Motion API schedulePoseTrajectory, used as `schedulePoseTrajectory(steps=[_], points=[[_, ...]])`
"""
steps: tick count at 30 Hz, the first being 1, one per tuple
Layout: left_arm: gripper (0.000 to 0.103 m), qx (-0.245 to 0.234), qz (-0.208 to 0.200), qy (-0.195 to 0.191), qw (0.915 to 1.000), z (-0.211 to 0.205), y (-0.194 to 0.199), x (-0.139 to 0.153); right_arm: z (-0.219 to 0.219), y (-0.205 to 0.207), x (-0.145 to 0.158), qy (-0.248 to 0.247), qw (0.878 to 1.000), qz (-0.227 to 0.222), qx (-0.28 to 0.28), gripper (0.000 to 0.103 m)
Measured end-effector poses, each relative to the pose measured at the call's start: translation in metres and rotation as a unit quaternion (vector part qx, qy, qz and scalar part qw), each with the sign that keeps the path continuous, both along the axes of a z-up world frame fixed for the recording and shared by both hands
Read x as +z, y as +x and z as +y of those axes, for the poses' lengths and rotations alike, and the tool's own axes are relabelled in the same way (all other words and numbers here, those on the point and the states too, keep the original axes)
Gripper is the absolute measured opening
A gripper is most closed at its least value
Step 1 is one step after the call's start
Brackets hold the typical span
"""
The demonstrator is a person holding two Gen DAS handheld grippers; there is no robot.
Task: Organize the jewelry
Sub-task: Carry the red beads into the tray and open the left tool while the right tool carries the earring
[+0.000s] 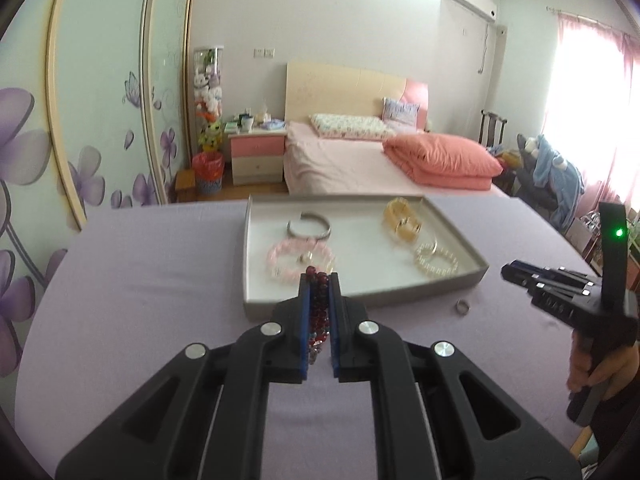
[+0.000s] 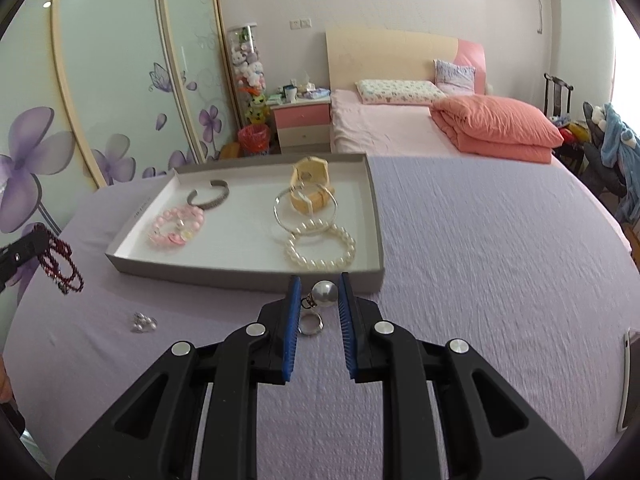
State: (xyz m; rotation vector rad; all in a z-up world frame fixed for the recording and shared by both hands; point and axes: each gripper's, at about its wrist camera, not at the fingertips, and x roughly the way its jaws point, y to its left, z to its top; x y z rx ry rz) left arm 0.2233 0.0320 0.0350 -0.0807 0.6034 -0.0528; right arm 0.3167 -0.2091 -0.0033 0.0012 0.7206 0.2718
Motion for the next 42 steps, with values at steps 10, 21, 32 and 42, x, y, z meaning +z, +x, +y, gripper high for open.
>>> schedulePoseTrajectory(steps=[10,21,32,42], points=[[0.008,-0.004,-0.026,-0.016,0.9995,-0.005,0.034,0.031,0.017,0.009,0.027,-0.014,0.999,-0.04,0.016,0.019],[0.008,-0.006,-0.033,-0.026,0.9991,-0.014,0.091,0.039,0.034,0.049,0.056,0.009,0.996,-0.085,0.018,0.019],[0.008,-0.017,-0.004,-0.023,0.9996,-0.022,0.144,0.009,0.041,0.084,0.033,0.003,0.997,-0.074,0.02,0.02],[0.008,-0.015,0.016,-0.022,0.9995,-0.019,0.168,-0.016,0.044,0.099,0.013,-0.002,0.999,-0.051,0.017,0.02]])
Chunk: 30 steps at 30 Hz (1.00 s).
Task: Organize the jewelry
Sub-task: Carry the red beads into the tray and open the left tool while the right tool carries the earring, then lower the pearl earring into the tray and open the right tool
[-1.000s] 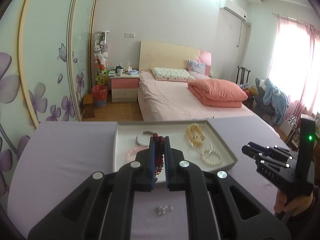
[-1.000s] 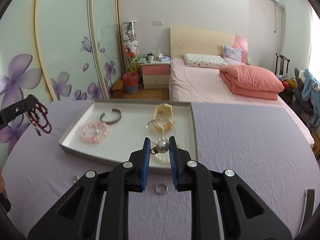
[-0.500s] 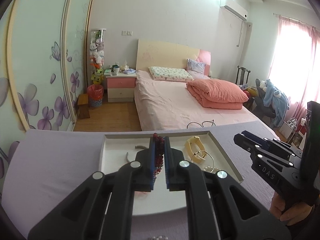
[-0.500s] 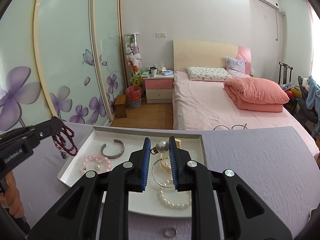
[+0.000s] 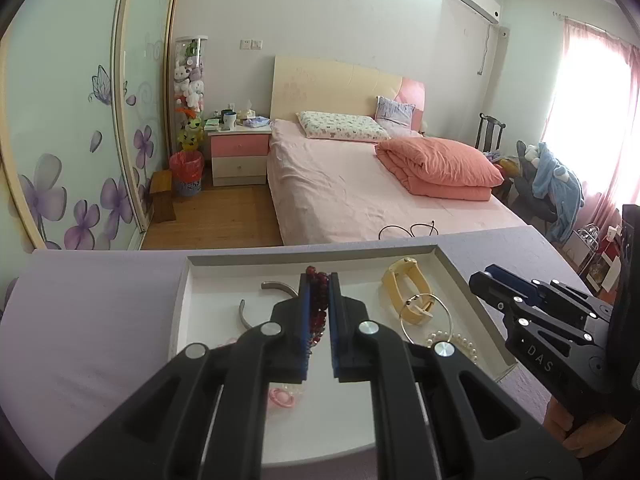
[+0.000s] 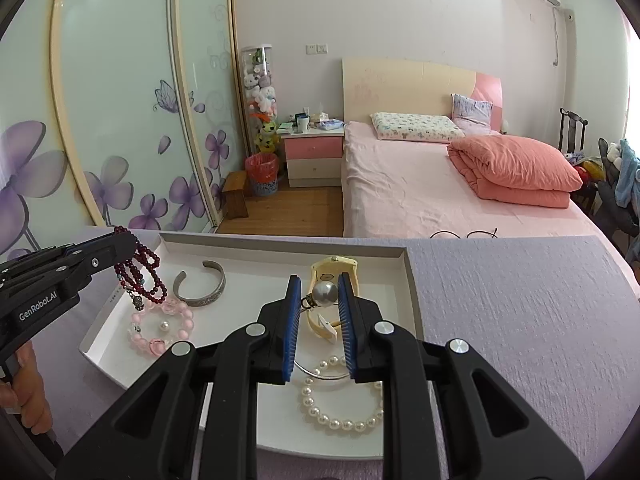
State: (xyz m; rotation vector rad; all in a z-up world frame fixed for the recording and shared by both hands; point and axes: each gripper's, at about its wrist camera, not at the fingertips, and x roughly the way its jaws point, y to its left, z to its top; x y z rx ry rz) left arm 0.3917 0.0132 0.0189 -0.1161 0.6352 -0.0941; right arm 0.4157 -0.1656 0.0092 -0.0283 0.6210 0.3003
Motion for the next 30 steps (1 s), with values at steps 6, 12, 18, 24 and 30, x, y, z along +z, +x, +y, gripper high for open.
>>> schedulePoseTrajectory(steps=[6,12,18,24,30], points=[[0.009,-0.001,0.01,-0.002,0.9999,-0.001,0.009,-0.007,0.004,0.001,-0.004,-0.002,1.0,0.005,0.001,0.02],[0.024,0.009,0.006,-0.008,0.9999,0.004,0.008,-0.007,0.007,0.004,-0.007,-0.004,1.0,0.011,0.001,0.02],[0.034,0.023,-0.002,-0.004,0.9997,0.015,-0.003,-0.004,0.01,0.004,-0.01,-0.006,1.0,0.015,0.002,0.02],[0.038,0.034,0.0,-0.003,0.9994,0.027,-0.01,-0.005,0.014,0.006,-0.013,-0.009,1.0,0.018,0.002,0.02],[0.044,0.041,0.001,0.002,0.9992,0.03,-0.017,-0.009,0.015,0.012,-0.021,-0.012,1.0,0.028,0.001,0.02]])
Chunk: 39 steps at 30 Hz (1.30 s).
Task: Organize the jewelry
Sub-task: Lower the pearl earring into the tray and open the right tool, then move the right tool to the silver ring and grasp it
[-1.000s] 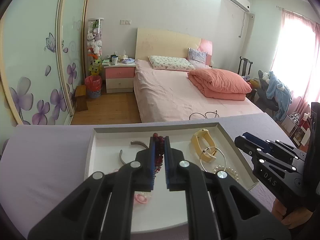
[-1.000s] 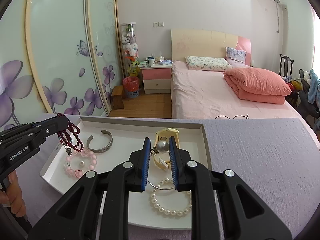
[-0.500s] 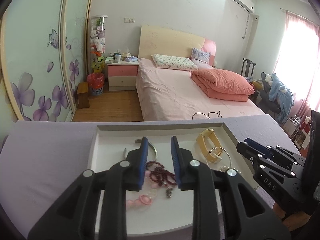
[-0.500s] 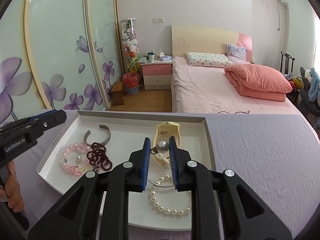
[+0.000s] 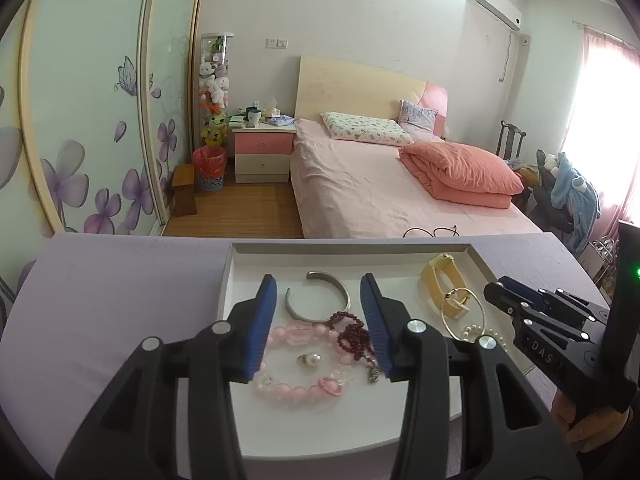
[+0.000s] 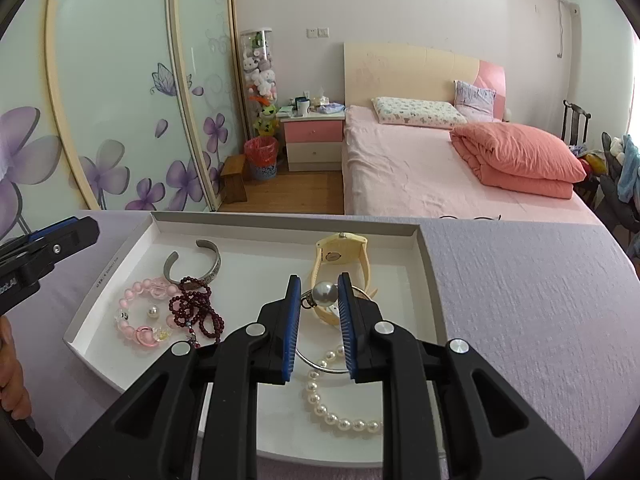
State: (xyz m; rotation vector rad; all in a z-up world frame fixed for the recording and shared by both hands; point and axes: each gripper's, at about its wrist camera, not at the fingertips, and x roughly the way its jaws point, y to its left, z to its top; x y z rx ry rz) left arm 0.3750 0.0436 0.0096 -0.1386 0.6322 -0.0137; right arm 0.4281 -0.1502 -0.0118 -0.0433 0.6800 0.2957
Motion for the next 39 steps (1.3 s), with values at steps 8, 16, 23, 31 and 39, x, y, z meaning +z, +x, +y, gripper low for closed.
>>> schedulePoseTrajectory(steps=[8,16,23,31,39], points=[[0.044,-0.001,0.003,0.001,1.0,0.002,0.002,-0.004,0.006,0.009,-0.005,-0.003,1.0,0.007,-0.003,0.02],[0.045,-0.001,0.01,0.0,1.0,-0.001,0.004,-0.008,0.006,0.012,-0.011,0.0,1.0,0.019,-0.004,0.02],[0.058,0.015,0.008,0.009,0.9998,0.0,-0.004,-0.008,-0.012,0.006,-0.001,0.022,0.999,0.008,-0.029,0.057],[0.064,0.022,-0.002,0.003,0.9997,0.008,-0.029,0.003,-0.043,-0.009,0.015,0.045,0.997,0.006,-0.057,0.057],[0.067,0.023,-0.016,0.002,0.9996,0.01,-0.071,0.015,-0.057,-0.047,0.02,0.034,0.998,0.001,-0.058,0.057]])
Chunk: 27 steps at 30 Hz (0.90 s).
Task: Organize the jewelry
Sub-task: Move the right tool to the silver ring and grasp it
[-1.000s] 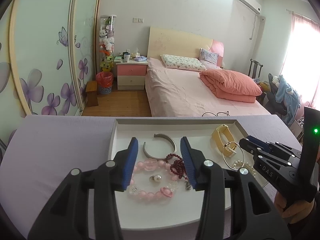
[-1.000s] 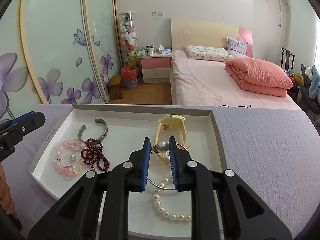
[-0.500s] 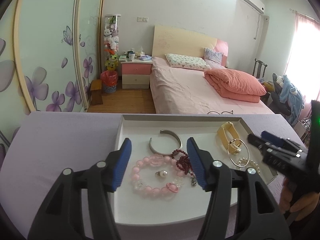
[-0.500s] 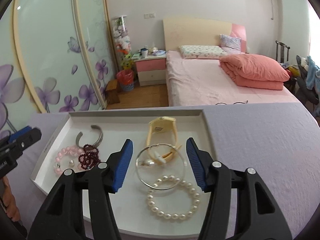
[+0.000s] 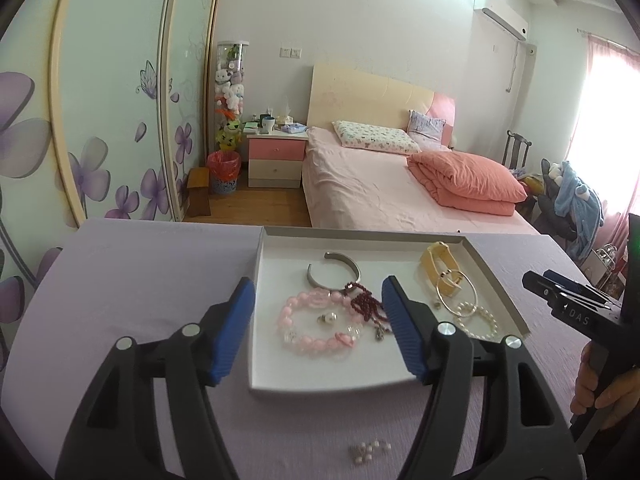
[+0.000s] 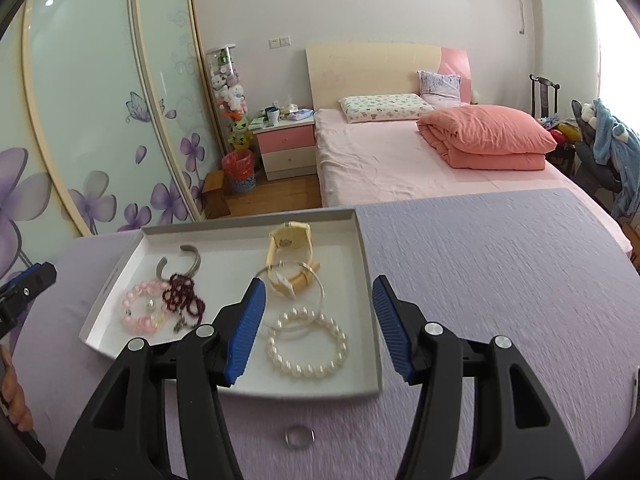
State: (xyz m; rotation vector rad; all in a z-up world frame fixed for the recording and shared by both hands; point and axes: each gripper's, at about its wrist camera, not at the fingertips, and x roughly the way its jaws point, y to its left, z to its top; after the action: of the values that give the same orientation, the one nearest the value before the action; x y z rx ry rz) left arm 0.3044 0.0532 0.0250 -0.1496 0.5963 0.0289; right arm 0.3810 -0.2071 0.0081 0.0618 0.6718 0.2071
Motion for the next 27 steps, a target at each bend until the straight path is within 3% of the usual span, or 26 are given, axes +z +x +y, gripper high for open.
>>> schedulePoseTrajectory(steps=[5,10,15,22,27], points=[[0.073,0.001,-0.006,0.002,1.0,-0.003,-0.029,0.001,-0.004,-0.025,-0.006,-0.008,1.0,0.007,0.005,0.057],[0.09,0.001,-0.013,0.006,0.9999,-0.001,-0.06,-0.006,-0.001,-0.044,-0.026,-0.027,0.999,0.026,0.016,0.067],[0.1,-0.003,-0.014,0.022,0.9996,-0.007,-0.083,-0.018,0.002,-0.055,-0.051,-0.039,0.998,0.052,0.022,0.069],[0.101,-0.01,0.001,0.021,0.9997,-0.009,-0.096,-0.035,0.005,-0.065,-0.059,-0.039,0.997,0.056,0.026,0.077],[0.101,-0.006,0.016,0.009,0.9998,-0.003,-0.097,-0.048,0.01,-0.068,-0.063,-0.048,0.997,0.059,0.032,0.078]])
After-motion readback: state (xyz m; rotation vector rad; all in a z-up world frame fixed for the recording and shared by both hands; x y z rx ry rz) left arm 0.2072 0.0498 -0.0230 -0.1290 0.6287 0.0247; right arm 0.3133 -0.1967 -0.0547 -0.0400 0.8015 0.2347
